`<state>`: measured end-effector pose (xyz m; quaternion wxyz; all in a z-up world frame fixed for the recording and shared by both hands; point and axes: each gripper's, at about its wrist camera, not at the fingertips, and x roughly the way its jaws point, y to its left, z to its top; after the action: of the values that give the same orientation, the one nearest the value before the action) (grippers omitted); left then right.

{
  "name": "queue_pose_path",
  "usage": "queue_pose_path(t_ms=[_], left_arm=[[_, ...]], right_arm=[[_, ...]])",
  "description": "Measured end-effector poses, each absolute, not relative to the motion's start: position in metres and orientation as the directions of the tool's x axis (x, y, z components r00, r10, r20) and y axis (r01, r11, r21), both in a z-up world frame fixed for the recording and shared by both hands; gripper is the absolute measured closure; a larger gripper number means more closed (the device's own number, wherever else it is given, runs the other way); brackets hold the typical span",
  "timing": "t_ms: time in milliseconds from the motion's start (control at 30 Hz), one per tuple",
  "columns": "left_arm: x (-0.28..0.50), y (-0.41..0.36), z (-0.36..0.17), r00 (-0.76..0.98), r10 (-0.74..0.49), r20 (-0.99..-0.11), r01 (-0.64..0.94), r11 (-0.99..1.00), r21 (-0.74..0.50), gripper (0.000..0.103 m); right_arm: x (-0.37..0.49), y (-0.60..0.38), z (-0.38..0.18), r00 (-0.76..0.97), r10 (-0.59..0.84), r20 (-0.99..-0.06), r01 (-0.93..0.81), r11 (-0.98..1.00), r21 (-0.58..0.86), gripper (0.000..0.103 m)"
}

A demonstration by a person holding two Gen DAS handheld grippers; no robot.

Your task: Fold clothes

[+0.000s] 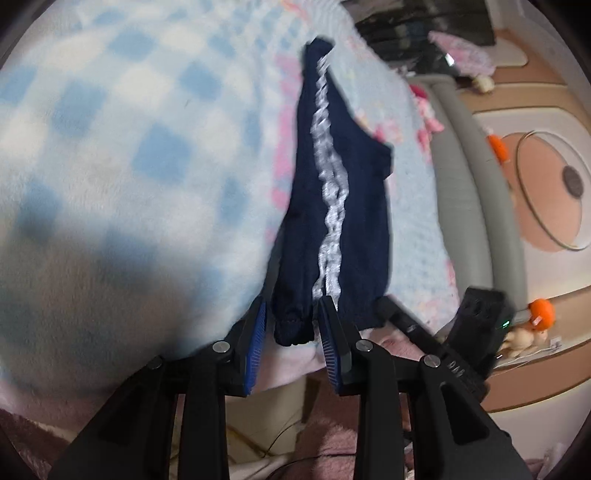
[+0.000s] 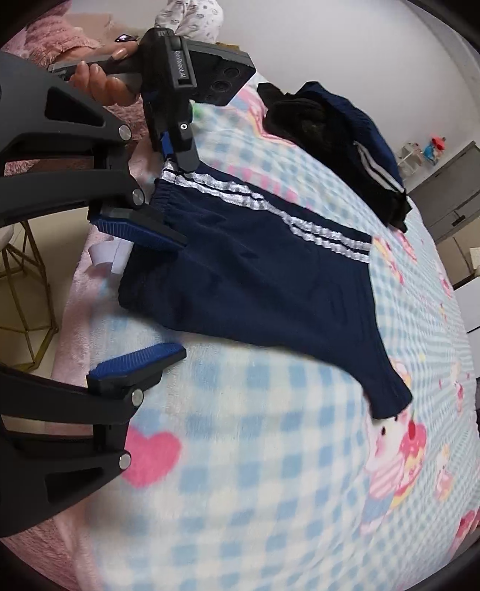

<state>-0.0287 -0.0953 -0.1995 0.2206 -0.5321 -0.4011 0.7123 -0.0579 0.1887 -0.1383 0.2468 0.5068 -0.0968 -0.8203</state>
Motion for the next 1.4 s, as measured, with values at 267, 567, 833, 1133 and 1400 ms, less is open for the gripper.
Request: queue_pose_path(t_ms=[267,567,833,1133,1400], left_arm=[[-0.039,-0.086,-0.209,-0.332,0.796,-0.506,0.117,-0.497,-0.86,0.062],[-0.026,-0.087,-0.174,-0.395,0.766,-0.507,0.035,-0.539,-0.842,0.083],[-0.015,-0.089,-0.165,-0.392,0.756,-0.524,0.027,-0.56,-0.828,0.083],[-0.007,-0.095,-0.166,-0.38,0.749,-0.542,0.025,-0.578,-0.816,0.083],[0.013,-0.096,-0.147,-0.359,0.748,-0.559,-0.016,-0.603,-0.797,0.083]], right_arm=[[-0.073,0.188,-0.156,-0.321,-0.517,-0.794,0.276,-0.853,0.444,0.049],[-0.048,0.195,-0.127,-0.364,-0.569,-0.738,0.321,-0.82,0.474,0.093],[-0.037,0.191,-0.128,-0.313,-0.594,-0.741,0.318,-0.801,0.508,0.093],[-0.04,0.187,-0.141,-0.274,-0.59,-0.76,0.308,-0.802,0.511,0.092],[-0.005,0.21,-0.113,-0.306,-0.618,-0.724,0.312,-0.784,0.537,0.094]])
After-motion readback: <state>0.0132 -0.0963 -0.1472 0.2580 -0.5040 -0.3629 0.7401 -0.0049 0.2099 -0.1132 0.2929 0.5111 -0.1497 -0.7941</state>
